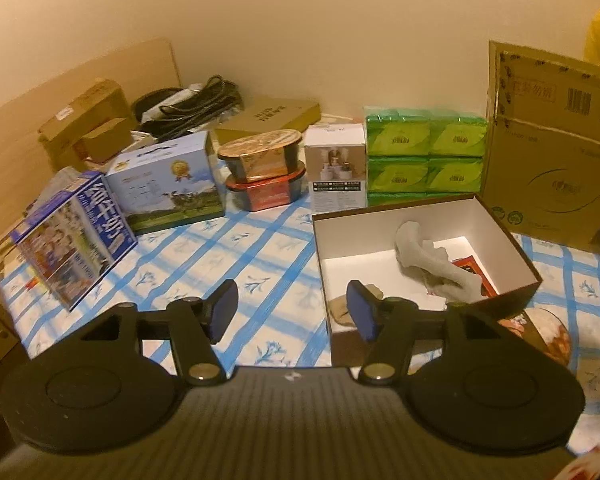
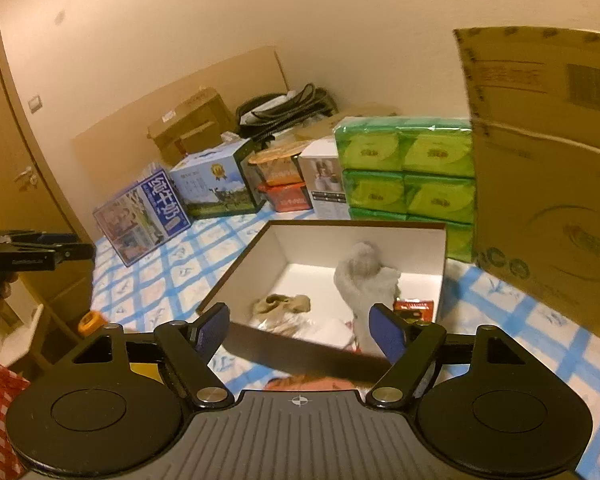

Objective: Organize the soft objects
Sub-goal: 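Move both open tools back to the remaining socks on the bed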

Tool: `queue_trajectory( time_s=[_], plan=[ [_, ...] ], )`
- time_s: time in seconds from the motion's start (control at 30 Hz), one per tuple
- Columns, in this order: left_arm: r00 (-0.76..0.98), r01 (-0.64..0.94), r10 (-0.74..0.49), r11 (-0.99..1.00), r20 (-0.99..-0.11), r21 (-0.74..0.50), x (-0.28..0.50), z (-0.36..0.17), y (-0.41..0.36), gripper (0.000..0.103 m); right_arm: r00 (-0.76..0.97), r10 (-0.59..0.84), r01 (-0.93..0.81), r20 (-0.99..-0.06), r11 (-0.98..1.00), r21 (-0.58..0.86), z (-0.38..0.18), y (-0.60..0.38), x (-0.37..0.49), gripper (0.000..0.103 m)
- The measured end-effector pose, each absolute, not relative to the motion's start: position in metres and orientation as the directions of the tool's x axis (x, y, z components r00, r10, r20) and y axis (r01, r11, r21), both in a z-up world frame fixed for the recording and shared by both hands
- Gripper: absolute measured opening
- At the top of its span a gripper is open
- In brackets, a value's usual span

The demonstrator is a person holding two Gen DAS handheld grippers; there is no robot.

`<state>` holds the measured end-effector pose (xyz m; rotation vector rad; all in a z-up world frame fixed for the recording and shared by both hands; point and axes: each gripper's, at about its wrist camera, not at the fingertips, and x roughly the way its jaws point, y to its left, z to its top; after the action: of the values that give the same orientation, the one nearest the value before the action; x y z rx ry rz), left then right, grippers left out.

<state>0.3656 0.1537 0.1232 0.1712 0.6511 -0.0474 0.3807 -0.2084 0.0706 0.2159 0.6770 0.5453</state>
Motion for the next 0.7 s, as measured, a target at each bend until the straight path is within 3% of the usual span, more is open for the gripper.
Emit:
queue_trajectory(
  time_s=[0.33, 0.7],
  plan=[
    [0.802, 0.027, 0.068, 0.989, -0.594, 0.148, 0.271, 0.119, 0.142, 0.063, 0.701, 0.508, -0.399, -0.500, 0.861, 0.315, 0.077, -0.236, 0.297, 0.077],
    [0.806, 0.008, 0.050, 0.995, -0.590, 0.095, 0.190, 0.087, 0.109, 0.063, 0.713, 0.484, -0.307, -0.508, 0.866, 0.394, 0.048, -0.267, 0.230, 0.077]
  ],
)
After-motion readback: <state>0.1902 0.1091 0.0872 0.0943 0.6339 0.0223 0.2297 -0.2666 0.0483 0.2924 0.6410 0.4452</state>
